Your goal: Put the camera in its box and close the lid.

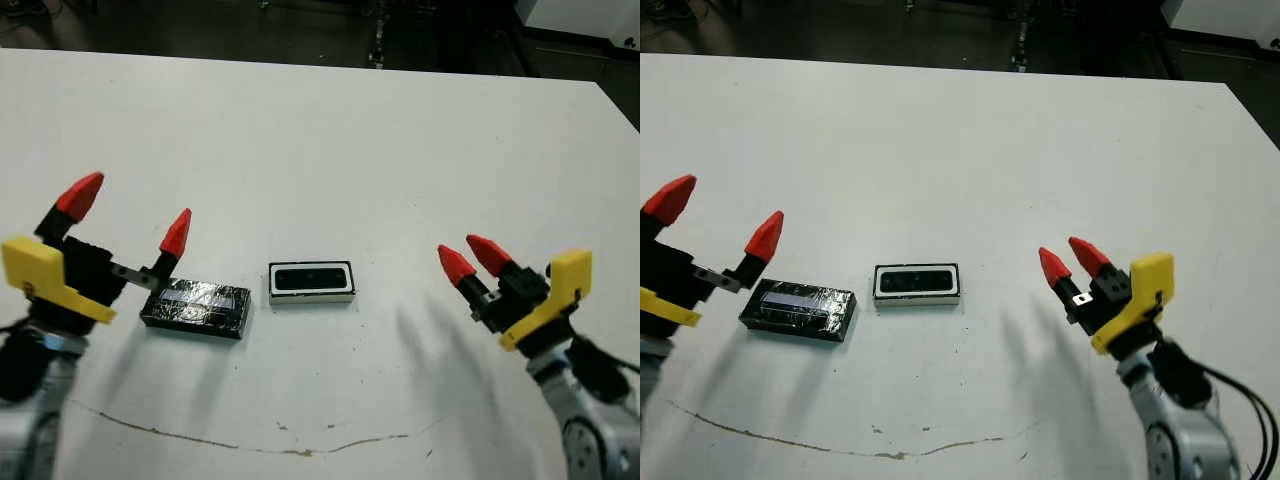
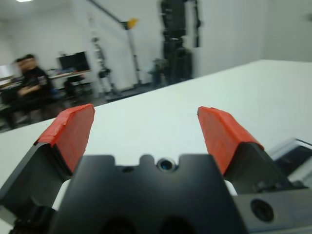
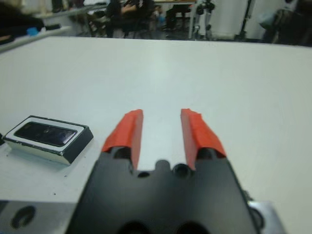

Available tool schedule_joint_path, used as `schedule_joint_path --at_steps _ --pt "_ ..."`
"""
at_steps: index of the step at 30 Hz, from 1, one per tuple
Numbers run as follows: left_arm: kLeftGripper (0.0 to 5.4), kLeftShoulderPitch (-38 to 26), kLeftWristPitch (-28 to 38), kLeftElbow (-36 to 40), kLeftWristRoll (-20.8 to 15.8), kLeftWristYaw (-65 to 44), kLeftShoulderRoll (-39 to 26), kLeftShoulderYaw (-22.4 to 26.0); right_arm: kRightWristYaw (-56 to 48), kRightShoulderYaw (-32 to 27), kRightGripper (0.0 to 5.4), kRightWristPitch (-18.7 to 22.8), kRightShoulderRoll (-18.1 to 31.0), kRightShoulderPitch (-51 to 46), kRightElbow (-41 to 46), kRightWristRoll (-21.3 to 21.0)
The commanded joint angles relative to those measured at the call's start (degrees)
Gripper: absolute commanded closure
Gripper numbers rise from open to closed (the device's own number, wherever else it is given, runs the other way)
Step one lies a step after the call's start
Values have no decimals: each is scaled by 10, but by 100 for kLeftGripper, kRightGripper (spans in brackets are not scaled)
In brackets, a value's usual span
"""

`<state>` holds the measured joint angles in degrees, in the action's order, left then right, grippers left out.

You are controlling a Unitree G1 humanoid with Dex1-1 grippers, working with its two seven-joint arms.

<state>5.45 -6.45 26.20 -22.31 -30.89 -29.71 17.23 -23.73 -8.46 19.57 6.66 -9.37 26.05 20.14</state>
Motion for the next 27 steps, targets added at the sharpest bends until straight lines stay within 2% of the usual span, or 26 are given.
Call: schedule_joint_path --at_steps 1,6,10,15,17,21,24,27 --pt "0 -24 -44 -8 -12 -54 -77 11 15 7 392 -24 -10 -13 -13 2" --pt "0 -81 -88 -40 -38 -158 -180 6 36 21 474 -44 -25 -19 -21 -1" --pt "0 -151 -83 -111 -41 -288 -255 -38 60 30 539 -40 -34 -13 -31 -5" --pt "0 -253 -74 -187 -19 -439 -317 -120 78 31 539 -38 -35 -5 -39 -5" --pt "0 -293 -33 -217 -1 -495 -320 -151 83 31 539 -34 -33 -3 -37 -2" --pt "0 -349 7 -270 1 -574 -297 -190 85 28 539 -29 -32 0 -37 10" --pt "0 -376 7 -270 18 -599 -293 -220 88 28 539 -28 -31 0 -35 12" --pt "0 -392 -14 -238 51 -604 -304 -250 91 29 539 -31 -30 0 -33 9"
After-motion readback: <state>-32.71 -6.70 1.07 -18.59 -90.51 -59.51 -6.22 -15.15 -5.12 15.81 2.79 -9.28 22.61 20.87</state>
